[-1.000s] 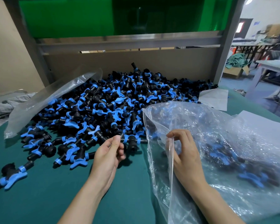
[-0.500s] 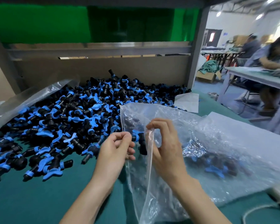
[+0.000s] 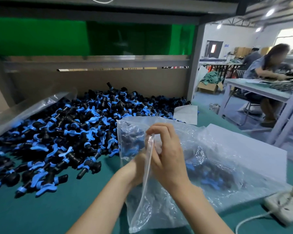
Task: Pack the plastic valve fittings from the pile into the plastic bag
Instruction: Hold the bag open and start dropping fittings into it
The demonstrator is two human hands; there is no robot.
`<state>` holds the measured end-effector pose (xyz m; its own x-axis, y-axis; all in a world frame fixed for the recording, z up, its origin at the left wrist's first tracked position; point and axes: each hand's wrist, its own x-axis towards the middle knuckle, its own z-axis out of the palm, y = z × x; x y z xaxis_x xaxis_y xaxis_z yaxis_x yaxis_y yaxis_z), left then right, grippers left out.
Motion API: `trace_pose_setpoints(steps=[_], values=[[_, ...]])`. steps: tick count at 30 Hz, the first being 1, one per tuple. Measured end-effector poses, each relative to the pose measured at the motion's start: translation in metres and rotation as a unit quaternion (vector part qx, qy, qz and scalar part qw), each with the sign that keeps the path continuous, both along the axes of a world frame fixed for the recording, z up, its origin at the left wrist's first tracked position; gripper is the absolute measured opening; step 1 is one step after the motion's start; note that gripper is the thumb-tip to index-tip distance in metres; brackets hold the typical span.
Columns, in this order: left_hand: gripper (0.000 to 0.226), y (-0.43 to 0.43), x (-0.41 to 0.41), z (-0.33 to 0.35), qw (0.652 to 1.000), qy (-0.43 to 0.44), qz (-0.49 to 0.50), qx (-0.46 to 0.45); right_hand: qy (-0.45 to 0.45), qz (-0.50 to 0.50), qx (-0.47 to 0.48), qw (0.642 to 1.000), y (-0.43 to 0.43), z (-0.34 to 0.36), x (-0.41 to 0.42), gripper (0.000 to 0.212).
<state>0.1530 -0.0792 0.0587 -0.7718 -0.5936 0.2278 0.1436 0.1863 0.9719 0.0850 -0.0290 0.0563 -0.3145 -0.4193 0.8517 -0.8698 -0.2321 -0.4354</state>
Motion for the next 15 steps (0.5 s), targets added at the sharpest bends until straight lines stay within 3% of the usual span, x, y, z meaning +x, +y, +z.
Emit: trace_pose_setpoints(steps=[1,3,5,6,10,15], values=[[0.042,-0.014,0.004,-0.008,0.997,-0.071,-0.012,-0.001,-0.011,0.000,-0.001,1.000,-0.002,-0.004,0.000,0.016],[0.016,-0.039,0.026,-0.023,0.996,-0.061,0.049,-0.033,-0.033,-0.001,-0.001,0.999,-0.008,-0.015,0.001,0.015],[0.017,-0.055,0.050,-0.043,0.990,-0.041,0.131,-0.015,-0.044,-0.006,0.011,0.999,-0.013,-0.032,0.002,0.015],[0.020,-0.061,0.064,-0.055,0.981,-0.051,0.180,-0.056,-0.048,-0.010,0.022,0.999,-0.016,-0.041,0.003,0.016],[0.016,-0.082,0.117,-0.084,0.885,-0.203,0.337,-0.247,-0.055,-0.024,0.055,0.997,-0.026,-0.069,0.001,0.016],[0.019,-0.096,0.125,-0.085,0.804,-0.292,0.416,-0.308,-0.080,-0.037,0.087,0.992,-0.030,-0.077,-0.010,0.023]])
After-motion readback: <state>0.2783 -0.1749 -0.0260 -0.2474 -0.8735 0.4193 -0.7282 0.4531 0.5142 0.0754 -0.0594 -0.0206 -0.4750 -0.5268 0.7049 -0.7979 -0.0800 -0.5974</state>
